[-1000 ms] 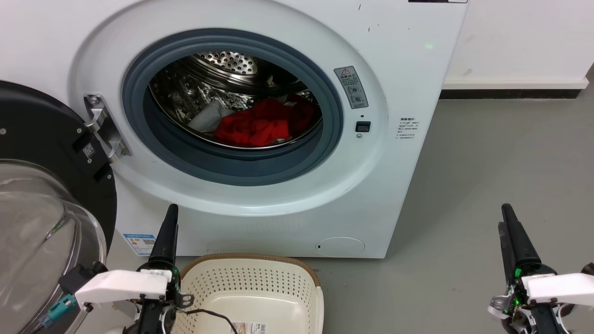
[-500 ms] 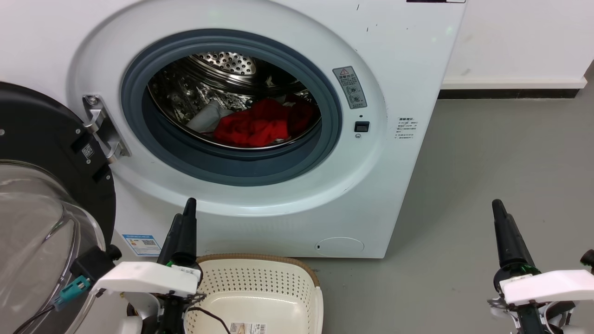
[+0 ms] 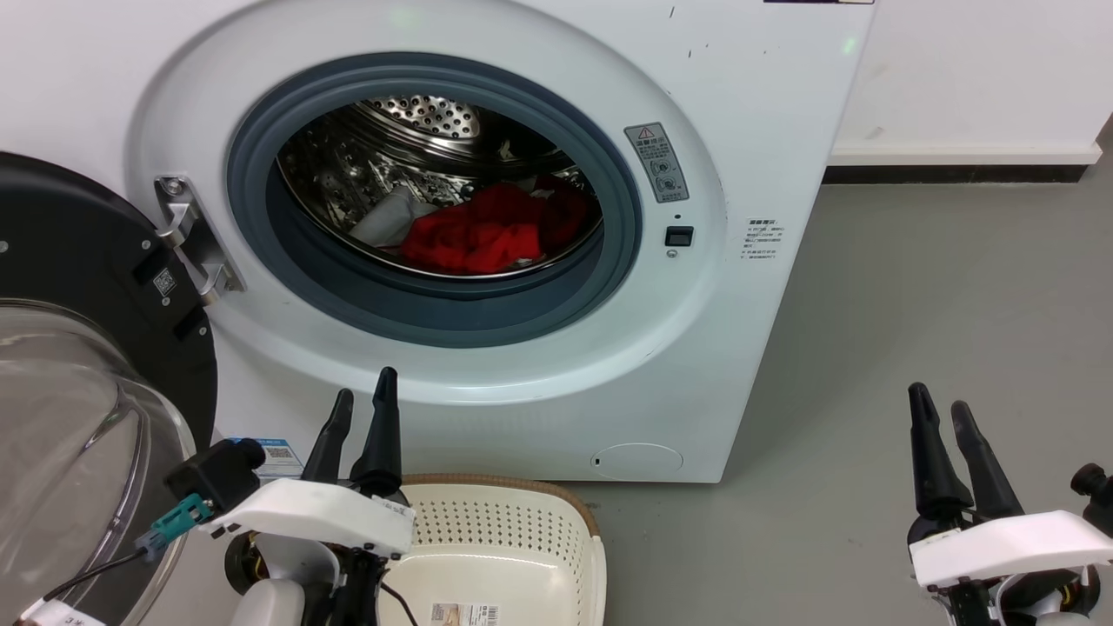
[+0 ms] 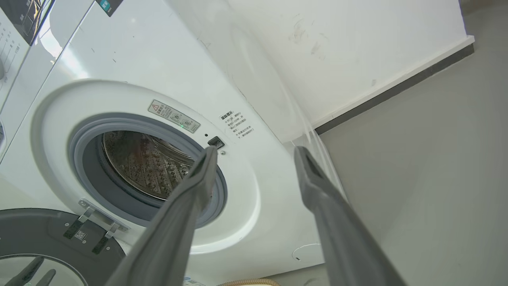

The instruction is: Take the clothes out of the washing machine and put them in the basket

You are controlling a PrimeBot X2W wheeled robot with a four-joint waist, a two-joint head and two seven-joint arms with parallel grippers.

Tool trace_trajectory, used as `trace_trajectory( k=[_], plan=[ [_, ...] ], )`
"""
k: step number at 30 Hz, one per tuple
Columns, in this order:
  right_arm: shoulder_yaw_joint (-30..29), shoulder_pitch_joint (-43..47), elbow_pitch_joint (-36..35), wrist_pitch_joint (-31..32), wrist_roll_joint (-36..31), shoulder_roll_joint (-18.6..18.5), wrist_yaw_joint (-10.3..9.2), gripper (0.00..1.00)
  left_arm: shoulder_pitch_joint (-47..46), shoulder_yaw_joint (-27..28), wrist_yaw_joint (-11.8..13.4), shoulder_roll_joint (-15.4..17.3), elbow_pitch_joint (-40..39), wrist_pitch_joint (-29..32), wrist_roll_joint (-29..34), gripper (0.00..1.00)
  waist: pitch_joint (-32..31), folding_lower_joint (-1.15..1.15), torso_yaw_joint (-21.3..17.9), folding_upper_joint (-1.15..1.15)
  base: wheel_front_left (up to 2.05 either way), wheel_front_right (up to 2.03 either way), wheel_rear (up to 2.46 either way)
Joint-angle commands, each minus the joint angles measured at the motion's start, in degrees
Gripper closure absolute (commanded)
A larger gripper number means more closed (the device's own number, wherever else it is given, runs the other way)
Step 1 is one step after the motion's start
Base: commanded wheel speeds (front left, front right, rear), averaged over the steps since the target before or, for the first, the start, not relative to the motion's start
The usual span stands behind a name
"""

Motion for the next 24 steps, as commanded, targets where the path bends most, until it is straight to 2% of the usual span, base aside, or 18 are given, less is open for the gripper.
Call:
trace_trajectory(
  k=[1, 3, 24],
  plan=[
    [0.0, -0.2, -1.0, -0.6, -2.3, 0.0, 0.0, 0.0, -1.7, -0.5, 0.3, 0.3, -0.6, -0.6, 1.9, 0.0, 0.0, 0.0, 0.0, 0.0, 0.0, 0.0, 0.0],
    [-0.1, 0.0, -1.0, -1.3, -6.1, 0.0, 0.0, 0.0, -2.0, -1.4, 0.7, 0.6, -0.4, -1.2, 5.2, 0.0, 0.0, 0.0, 0.1, 0.0, 0.0, 0.0, 0.0],
    [-0.3, 1.0, -1.3, -4.6, -22.3, 0.1, 0.0, 0.0, -3.0, -5.5, 3.3, 1.7, -0.1, -4.6, 19.3, 0.0, 0.3, 0.0, 0.4, 0.0, 0.0, 0.0, 0.0]
  ],
)
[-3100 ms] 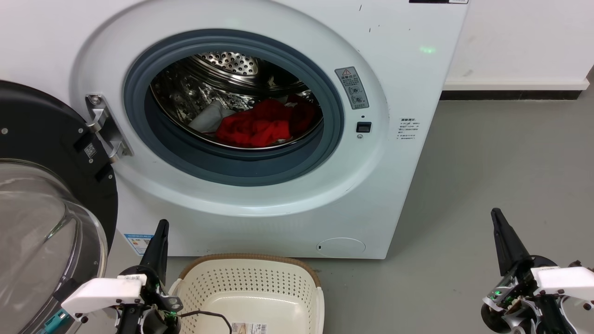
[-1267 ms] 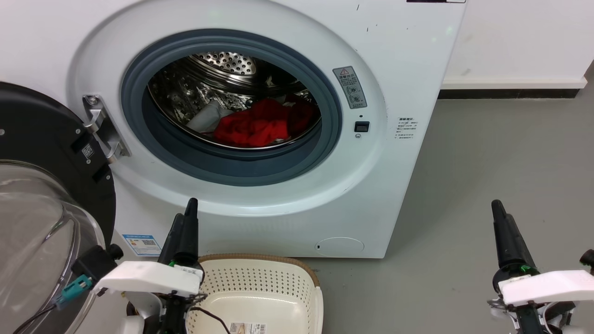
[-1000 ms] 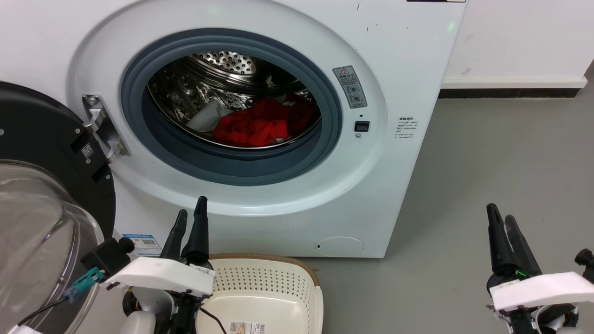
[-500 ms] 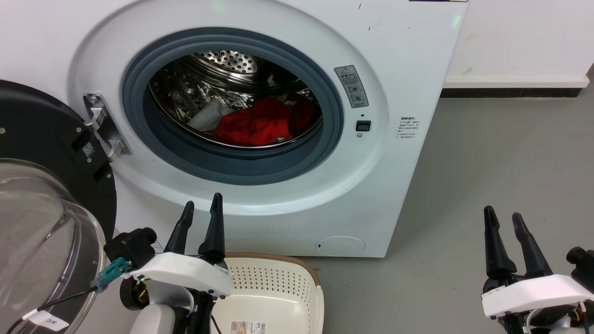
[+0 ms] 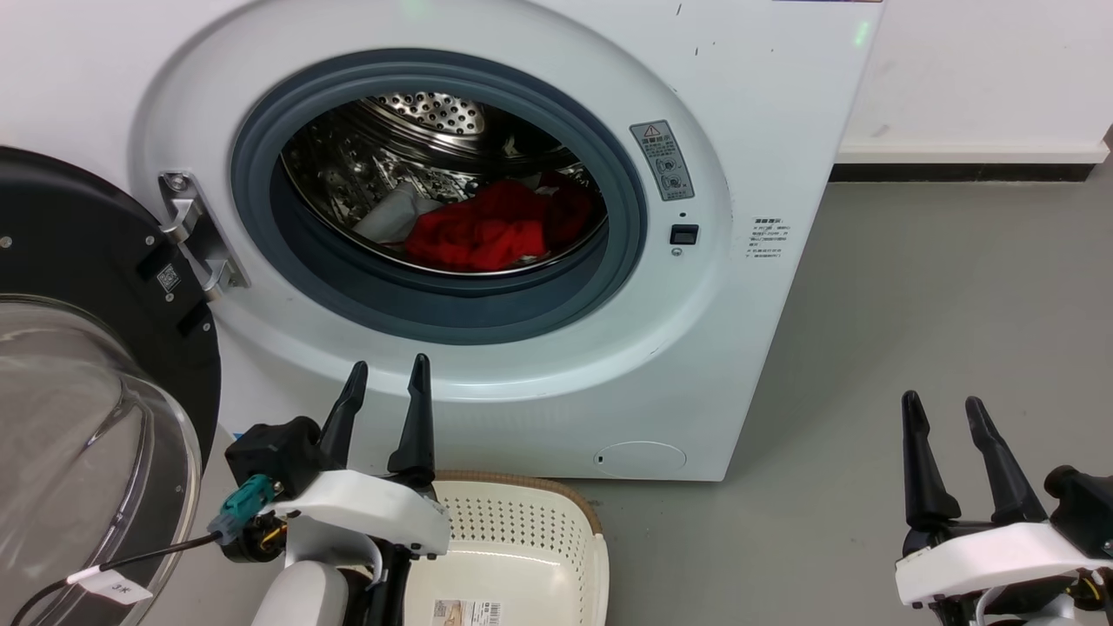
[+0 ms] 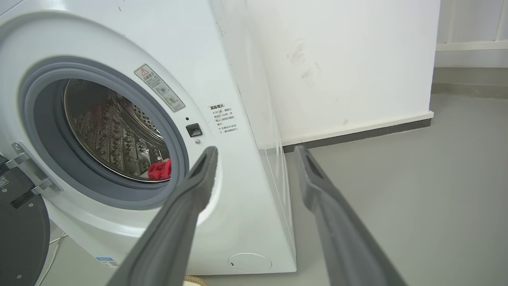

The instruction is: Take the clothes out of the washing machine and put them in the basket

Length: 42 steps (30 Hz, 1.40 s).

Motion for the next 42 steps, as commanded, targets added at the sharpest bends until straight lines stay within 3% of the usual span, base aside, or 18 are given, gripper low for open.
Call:
trace_trajectory(
  k=[1, 30, 42],
  plan=[
    [0.0, 0.1, -0.7, -0.5, -1.8, 0.1, 0.0, 0.0, -1.1, -0.4, 0.3, 0.3, -0.6, -0.6, 1.5, 0.0, 0.0, 0.0, 0.0, 0.0, 0.0, 0.0, 0.0],
    [0.2, 0.9, -1.6, -2.6, -16.1, 0.1, -0.01, 0.0, -1.2, -3.0, 3.5, 1.6, -0.3, -4.1, 15.3, 0.0, 0.5, 0.0, 0.4, 0.0, 0.0, 0.0, 0.0],
    [0.4, 1.3, -1.6, -3.9, -20.7, 0.1, -0.01, 0.0, -0.7, -2.5, 2.7, 0.4, 0.3, -5.7, 19.2, 0.0, 1.0, 0.0, 0.5, 0.0, 0.0, 0.0, 0.0]
  ],
)
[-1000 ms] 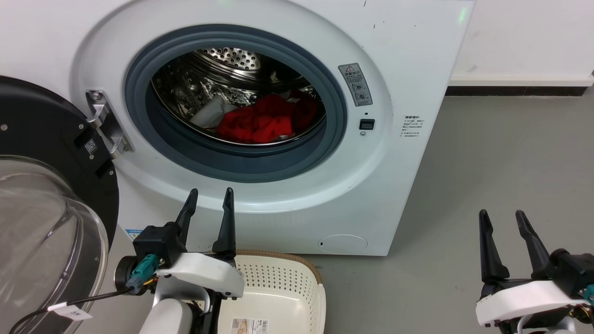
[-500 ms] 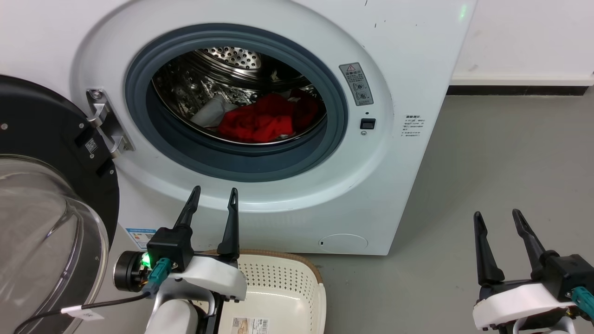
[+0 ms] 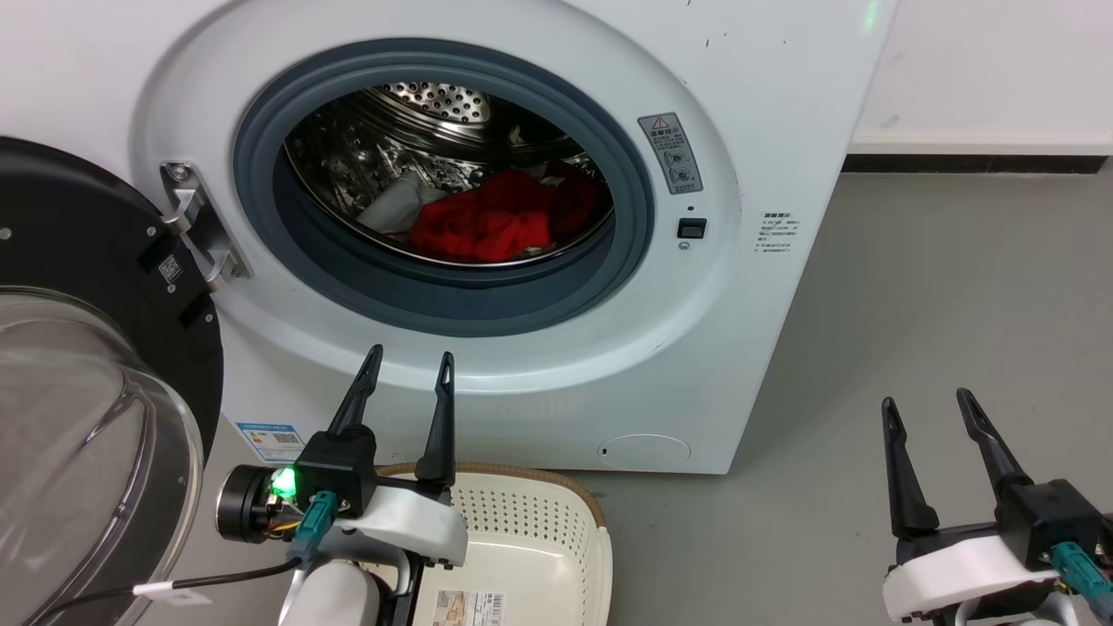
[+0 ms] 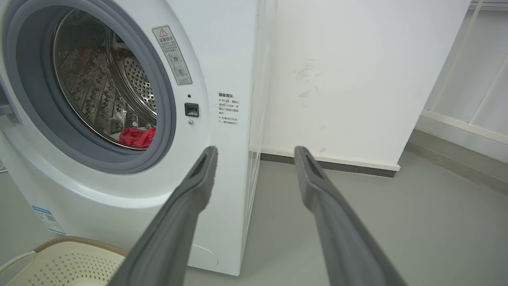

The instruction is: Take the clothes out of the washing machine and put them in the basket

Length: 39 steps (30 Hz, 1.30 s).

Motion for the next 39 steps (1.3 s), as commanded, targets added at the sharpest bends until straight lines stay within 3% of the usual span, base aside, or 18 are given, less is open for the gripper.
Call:
trace_trajectory(
  k=[1, 7, 29, 39],
  plan=[
    [0.0, 0.7, -0.4, -0.5, -0.9, 0.1, -0.02, 0.0, -0.3, 0.0, -0.1, -0.1, 0.0, -0.4, 0.9, 0.0, 0.1, 0.0, 0.0, 0.0, 0.0, 0.0, 0.0],
    [0.1, 0.6, -0.4, -1.2, -3.2, 0.1, -0.02, 0.0, -0.3, 0.4, -0.5, -0.6, 0.1, -1.0, 3.0, 0.0, 0.2, 0.0, 0.1, 0.0, 0.0, 0.0, 0.0],
    [0.1, -0.2, -0.4, -1.0, -2.2, 0.1, -0.02, 0.0, -0.9, 2.2, -1.1, -1.6, 0.9, -0.9, 3.5, 0.0, 1.3, 0.0, 0.0, 0.0, 0.0, 0.0, 0.0],
    [1.8, -3.2, -2.4, -1.0, -1.6, 0.1, -0.02, 0.0, -8.0, 3.6, -0.3, -1.7, 3.0, -0.9, 3.9, 0.0, 8.0, 0.0, -2.5, 0.0, 0.0, 0.0, 0.0]
  ],
)
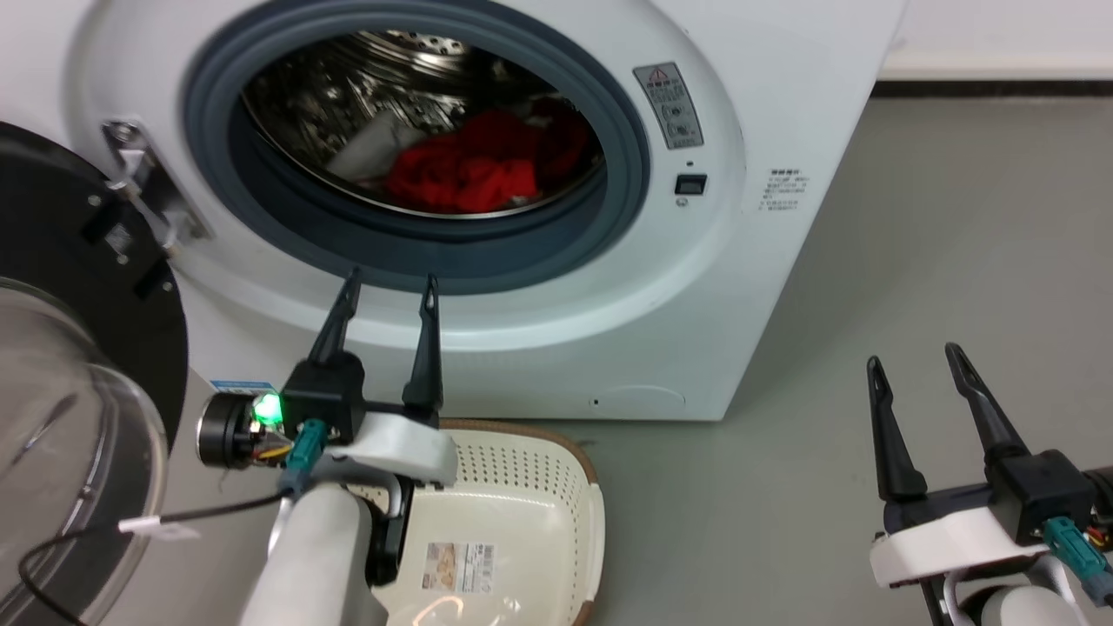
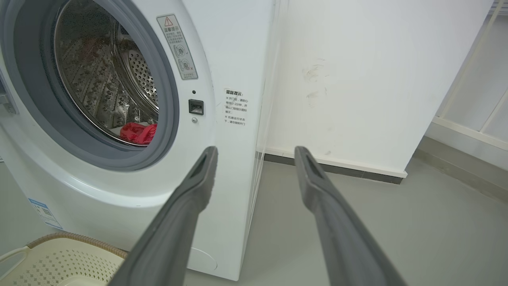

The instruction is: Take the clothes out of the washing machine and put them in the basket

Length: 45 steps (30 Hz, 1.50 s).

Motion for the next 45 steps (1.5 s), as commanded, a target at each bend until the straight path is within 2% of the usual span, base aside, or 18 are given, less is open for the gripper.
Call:
trace_trajectory(
  k=[1, 9, 16, 22, 31, 38, 41, 42, 43, 44, 45],
  plan=[
    [0.3, -1.0, -0.4, 0.0, 0.3, 0.1, -0.03, 0.0, -1.8, 0.5, 0.2, 0.1, 0.7, -0.1, 0.1, 0.0, 3.1, 0.0, -1.9, 0.0, 0.0, 0.0, 0.0],
    [2.5, -6.1, -0.6, -0.9, 2.2, 0.1, -0.04, 0.0, -15.9, 3.9, -0.1, 3.3, 10.3, -0.1, 0.5, 0.0, 13.2, 0.0, -7.6, 0.0, 0.0, 0.0, 0.0],
    [4.9, -9.4, 1.1, -1.5, 4.7, 0.2, -0.04, 0.0, -28.4, 4.7, -1.8, 7.4, 23.1, 0.2, 0.6, 0.0, 20.0, 0.0, -12.6, 0.0, 0.0, 0.0, 0.0],
    [6.4, -12.1, 2.1, -1.7, 7.0, 0.2, -0.04, 0.0, -38.5, 5.3, -3.4, 10.5, 31.9, 4.9, -0.1, 0.0, 24.5, 0.0, -15.7, 0.0, 0.0, 0.0, 0.0],
    [9.5, -14.9, 2.8, -1.7, 11.0, 0.2, -0.04, 0.0, -53.6, 5.2, -5.4, 15.7, 42.2, 19.0, -0.7, 0.0, 29.4, 0.0, -19.8, 0.0, 0.0, 0.0, 0.0],
    [11.4, -15.8, 3.8, -1.7, 13.4, 0.2, -0.04, 0.0, -60.1, 4.6, -5.9, 18.4, 47.4, 32.6, -0.8, 0.0, 30.6, 0.0, -22.0, 0.0, 0.0, 0.0, 0.0],
    [12.0, -15.8, 4.2, -1.7, 13.9, 0.2, -0.04, 0.0, -61.3, 4.4, -5.3, 19.1, 49.1, 37.9, -0.9, 0.0, 30.7, 0.0, -22.5, 0.0, 0.0, 0.0, 0.0],
    [12.1, -15.8, 4.2, -1.7, 14.0, 0.2, -0.04, 0.0, -61.5, 4.2, -5.2, 19.3, 49.4, 39.1, -0.9, 0.1, 30.7, 0.0, -22.7, 0.0, 0.0, 0.0, 0.0],
    [12.3, -15.7, 4.2, -1.7, 14.3, 0.2, -0.04, 0.0, -61.7, 4.0, -5.2, 19.4, 49.7, 40.6, -0.8, 0.57, 30.7, 0.0, -22.9, 0.0, 0.0, 0.0, 0.0],
    [12.4, -15.7, 4.3, -1.7, 14.5, 0.2, -0.04, 0.0, -61.8, 3.9, -5.1, 19.6, 49.7, 41.3, -0.8, 0.87, 30.7, 0.0, -23.1, 0.0, 0.0, 0.0, 0.0],
    [12.5, -15.8, 4.5, -1.7, 14.6, 0.2, -0.04, 0.0, -61.8, 3.9, -4.8, 19.8, 49.6, 42.0, -0.8, 1.0, 30.7, 0.0, -23.2, 0.0, 0.0, 0.0, 0.0]
  ],
)
